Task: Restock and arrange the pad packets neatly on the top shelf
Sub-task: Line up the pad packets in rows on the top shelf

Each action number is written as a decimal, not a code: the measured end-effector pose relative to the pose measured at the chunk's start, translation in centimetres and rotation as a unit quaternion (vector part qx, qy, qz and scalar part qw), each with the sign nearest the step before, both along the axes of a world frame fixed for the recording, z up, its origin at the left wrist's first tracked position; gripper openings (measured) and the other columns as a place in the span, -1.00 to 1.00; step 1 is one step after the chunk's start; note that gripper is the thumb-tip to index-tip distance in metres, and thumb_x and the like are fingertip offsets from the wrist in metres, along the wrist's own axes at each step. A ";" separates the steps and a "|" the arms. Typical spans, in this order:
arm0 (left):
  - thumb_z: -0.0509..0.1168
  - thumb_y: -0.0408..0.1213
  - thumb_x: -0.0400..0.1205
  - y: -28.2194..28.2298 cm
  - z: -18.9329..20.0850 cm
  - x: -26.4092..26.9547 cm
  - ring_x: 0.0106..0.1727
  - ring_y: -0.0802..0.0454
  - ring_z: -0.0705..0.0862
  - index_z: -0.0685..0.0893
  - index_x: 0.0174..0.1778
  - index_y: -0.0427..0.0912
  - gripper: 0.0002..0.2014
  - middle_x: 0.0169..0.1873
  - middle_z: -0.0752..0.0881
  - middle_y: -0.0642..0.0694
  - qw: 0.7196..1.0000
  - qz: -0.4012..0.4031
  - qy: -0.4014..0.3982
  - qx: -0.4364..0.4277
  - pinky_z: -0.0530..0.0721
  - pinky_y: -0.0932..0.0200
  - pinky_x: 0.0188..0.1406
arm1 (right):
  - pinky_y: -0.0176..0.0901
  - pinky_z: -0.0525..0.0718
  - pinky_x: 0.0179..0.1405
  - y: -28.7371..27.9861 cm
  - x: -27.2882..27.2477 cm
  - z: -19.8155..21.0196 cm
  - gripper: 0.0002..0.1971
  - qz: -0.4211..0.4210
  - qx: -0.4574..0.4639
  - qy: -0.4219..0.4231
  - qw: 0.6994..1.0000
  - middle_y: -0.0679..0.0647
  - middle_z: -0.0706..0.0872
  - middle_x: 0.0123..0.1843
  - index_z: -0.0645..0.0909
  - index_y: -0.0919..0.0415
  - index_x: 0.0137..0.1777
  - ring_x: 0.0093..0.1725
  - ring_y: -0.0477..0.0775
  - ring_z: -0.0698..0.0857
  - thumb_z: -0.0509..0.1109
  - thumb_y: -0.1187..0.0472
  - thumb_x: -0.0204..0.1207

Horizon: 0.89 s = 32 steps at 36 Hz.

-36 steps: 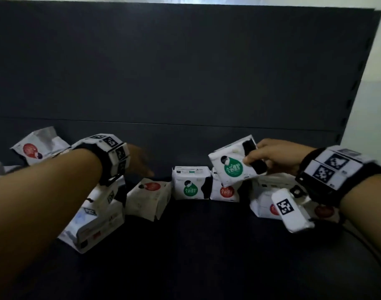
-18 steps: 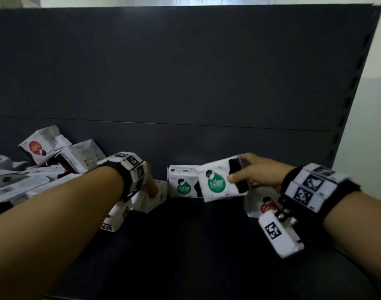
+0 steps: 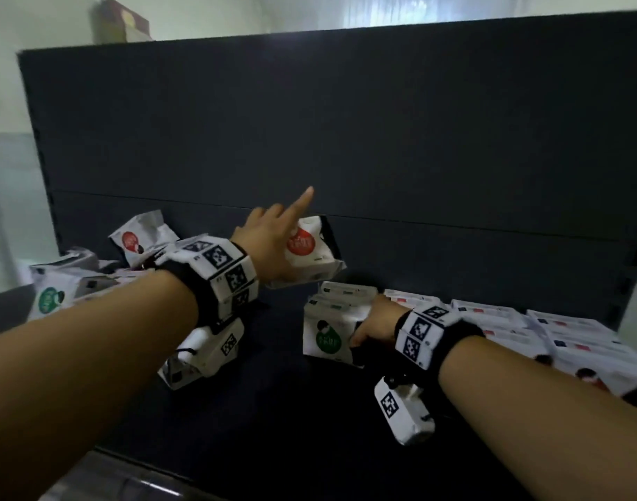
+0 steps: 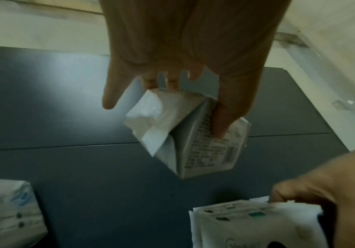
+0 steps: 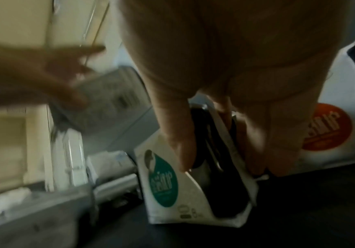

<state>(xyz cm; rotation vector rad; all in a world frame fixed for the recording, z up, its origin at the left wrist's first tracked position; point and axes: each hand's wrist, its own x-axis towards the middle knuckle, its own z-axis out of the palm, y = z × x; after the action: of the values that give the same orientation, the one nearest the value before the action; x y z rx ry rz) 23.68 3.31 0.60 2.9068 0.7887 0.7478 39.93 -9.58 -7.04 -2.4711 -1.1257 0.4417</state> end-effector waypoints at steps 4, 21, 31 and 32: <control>0.26 0.40 0.23 -1.6 -0.6 -0.3 0.34 -0.05 0.36 -0.39 0.55 0.29 0.14 0.35 0.46 0.03 0.992 -0.086 -0.047 0.075 0.45 -0.01 0.35 | -0.01 0.57 0.38 -0.4 0.7 0.5 -0.34 0.045 -0.069 -0.071 0.994 0.21 0.61 0.39 0.46 0.27 0.48 0.35 0.22 0.61 0.55 0.08 0.41; 0.32 0.28 0.30 -7.3 -1.1 5.8 0.33 0.09 0.36 -0.38 0.55 0.24 0.12 0.38 0.48 0.05 0.958 -0.255 -0.037 0.129 0.34 0.25 0.28 | -0.31 0.58 -0.24 -9.9 4.4 10.2 -0.52 0.109 0.147 0.039 0.982 0.07 0.79 0.16 0.67 -0.07 0.26 -0.08 -0.13 0.71 0.50 -0.19 0.35; 0.50 0.27 0.28 -2.2 -4.0 6.8 0.52 -0.17 0.29 0.14 0.63 0.10 0.05 0.55 0.32 -0.07 0.959 -0.009 0.273 0.077 0.45 -0.13 0.43 | -0.12 0.67 -0.07 -9.2 4.2 5.7 -0.38 0.027 -0.008 -0.132 0.991 0.11 0.56 0.23 0.52 0.11 0.32 0.04 0.09 0.64 0.65 0.11 0.26; 0.48 0.29 0.29 -1.9 -4.5 6.8 0.56 -0.17 0.26 0.12 0.63 0.11 0.05 0.59 0.26 -0.05 0.953 -0.005 0.294 0.073 0.42 -0.13 0.47 | -0.11 0.66 -0.04 -8.9 4.2 5.1 -0.35 0.025 -0.020 -0.131 0.991 0.10 0.48 0.26 0.47 0.08 0.34 0.06 0.10 0.61 0.65 0.13 0.25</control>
<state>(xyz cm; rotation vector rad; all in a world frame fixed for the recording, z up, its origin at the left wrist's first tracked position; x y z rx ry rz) 30.49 1.40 -3.85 3.3006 0.7708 -0.0941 44.10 -18.48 -1.91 -2.5955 -1.2944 0.1561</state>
